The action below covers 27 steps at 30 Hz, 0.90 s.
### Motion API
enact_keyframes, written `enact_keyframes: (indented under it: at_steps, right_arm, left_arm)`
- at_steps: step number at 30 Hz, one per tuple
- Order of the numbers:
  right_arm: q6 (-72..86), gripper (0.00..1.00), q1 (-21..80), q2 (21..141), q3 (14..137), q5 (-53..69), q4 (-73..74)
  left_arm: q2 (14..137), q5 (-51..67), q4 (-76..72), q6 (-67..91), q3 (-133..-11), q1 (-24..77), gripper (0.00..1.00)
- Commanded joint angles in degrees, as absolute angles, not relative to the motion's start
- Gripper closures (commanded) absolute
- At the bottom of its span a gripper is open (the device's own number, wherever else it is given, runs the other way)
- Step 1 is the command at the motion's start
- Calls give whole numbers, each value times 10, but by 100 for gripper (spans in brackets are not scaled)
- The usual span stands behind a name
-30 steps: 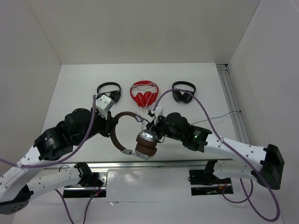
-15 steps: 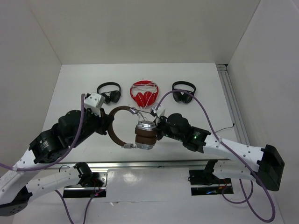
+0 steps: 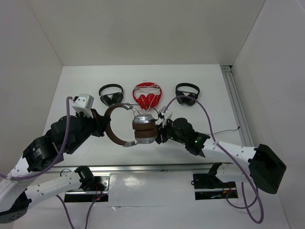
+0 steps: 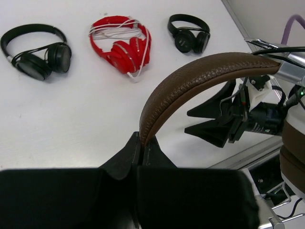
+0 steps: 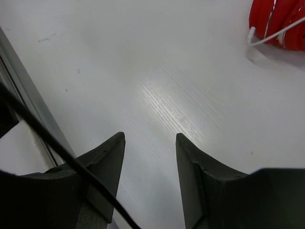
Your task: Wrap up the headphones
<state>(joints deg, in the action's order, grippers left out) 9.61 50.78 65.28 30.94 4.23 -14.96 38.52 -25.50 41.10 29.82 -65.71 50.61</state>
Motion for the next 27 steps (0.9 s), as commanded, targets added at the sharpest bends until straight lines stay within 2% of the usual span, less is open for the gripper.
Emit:
enact_keyframes:
  at_steps: [1, 5, 9, 12, 13, 16, 21, 24, 25, 27]
  right_arm:
    - [113, 46, 500, 666, 275, 61, -242]
    - [132, 49, 495, 666, 227, 66, -286]
    - [145, 65, 495, 661, 189, 71, -329]
    - [150, 70, 495, 674, 182, 77, -340]
    - [150, 79, 495, 674, 176, 83, -340]
    - [156, 90, 495, 688, 164, 90, -354]
    - [170, 90, 510, 693, 158, 105, -357]
    - [175, 91, 547, 683, 153, 66, -350]
    - [181, 98, 566, 678, 153, 59, -344]
    - [186, 100, 589, 678, 153, 26, -331]
  left_arm:
    - [379, -315, 394, 373, -699, 504, 100]
    - [379, -371, 432, 429, -710, 504, 100]
    - [391, -395, 450, 482, -721, 504, 100]
    - [397, -409, 457, 504, -727, 504, 100]
    - [402, -409, 457, 517, -727, 504, 100]
    - [409, -425, 469, 540, -732, 504, 100]
    - [421, -443, 469, 556, -737, 504, 100]
    - [428, -467, 480, 572, -737, 504, 100]
    - [433, -473, 480, 584, -731, 504, 100]
    - [433, -491, 485, 593, -731, 504, 100]
